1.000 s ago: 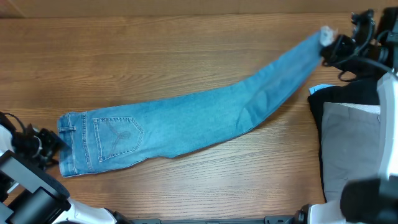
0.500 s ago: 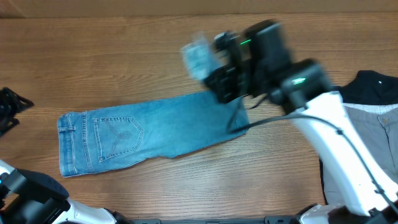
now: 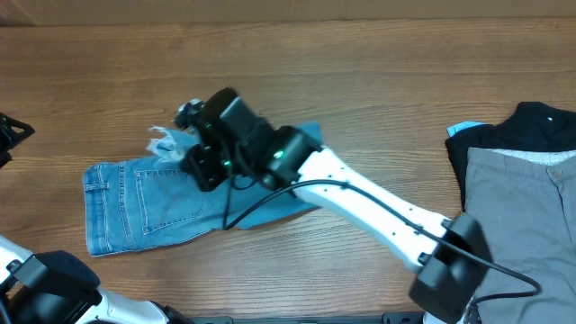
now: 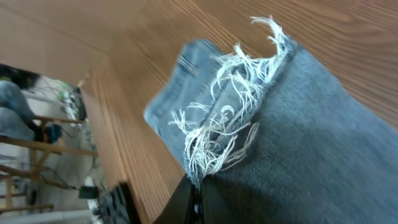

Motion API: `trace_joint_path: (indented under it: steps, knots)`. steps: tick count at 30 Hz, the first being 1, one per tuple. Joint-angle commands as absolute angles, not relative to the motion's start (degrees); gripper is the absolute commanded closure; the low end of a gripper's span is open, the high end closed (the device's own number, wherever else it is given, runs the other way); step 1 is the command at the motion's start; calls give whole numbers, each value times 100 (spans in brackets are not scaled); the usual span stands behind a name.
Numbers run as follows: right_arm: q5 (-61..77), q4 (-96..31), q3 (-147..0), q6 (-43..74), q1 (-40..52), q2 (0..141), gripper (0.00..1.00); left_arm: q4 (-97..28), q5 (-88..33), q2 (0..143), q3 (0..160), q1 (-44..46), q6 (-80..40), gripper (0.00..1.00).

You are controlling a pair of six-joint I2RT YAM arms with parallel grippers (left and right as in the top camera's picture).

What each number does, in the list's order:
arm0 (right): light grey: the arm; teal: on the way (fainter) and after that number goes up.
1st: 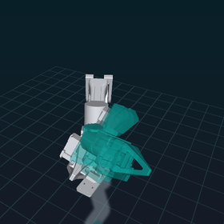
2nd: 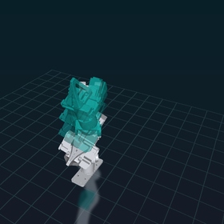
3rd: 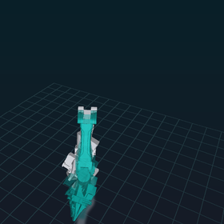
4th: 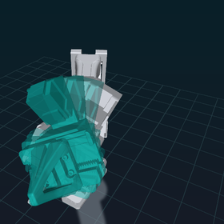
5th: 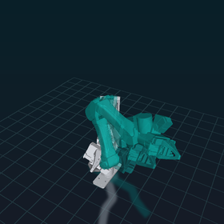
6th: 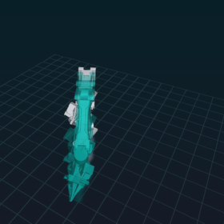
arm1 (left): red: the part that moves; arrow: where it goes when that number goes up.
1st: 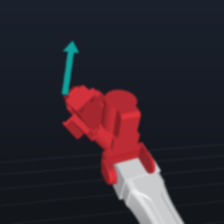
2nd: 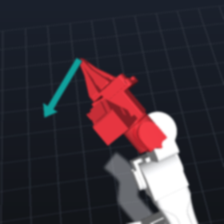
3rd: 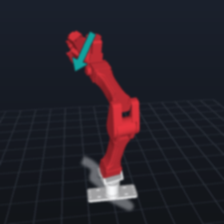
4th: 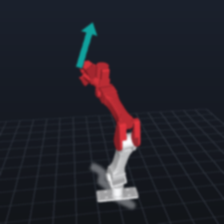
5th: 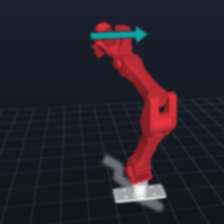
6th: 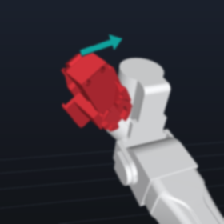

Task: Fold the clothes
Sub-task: 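Carry the hems with the right gripper leftward over the waistband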

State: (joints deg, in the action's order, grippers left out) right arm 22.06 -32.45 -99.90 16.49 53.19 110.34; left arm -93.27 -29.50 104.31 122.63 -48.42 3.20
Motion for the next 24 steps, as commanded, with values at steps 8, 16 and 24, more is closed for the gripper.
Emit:
trace_joint_path:
  steps: [8, 16, 24]
  knots:
    - [2255, -1387, -10077, 2137, 5806, 11133, 96, -9319, -3181, 10433, 12398, -4792, 434, 33]
    - [2276, -480, -10077, 2694, 6031, 11804, 96, -9312, -3277, 10433, 12398, -4753, 434, 33]
    - [2386, -628, -10106, 2263, 6101, 11957, 1, -9323, -3308, 10433, 12398, -4753, 475, 31]
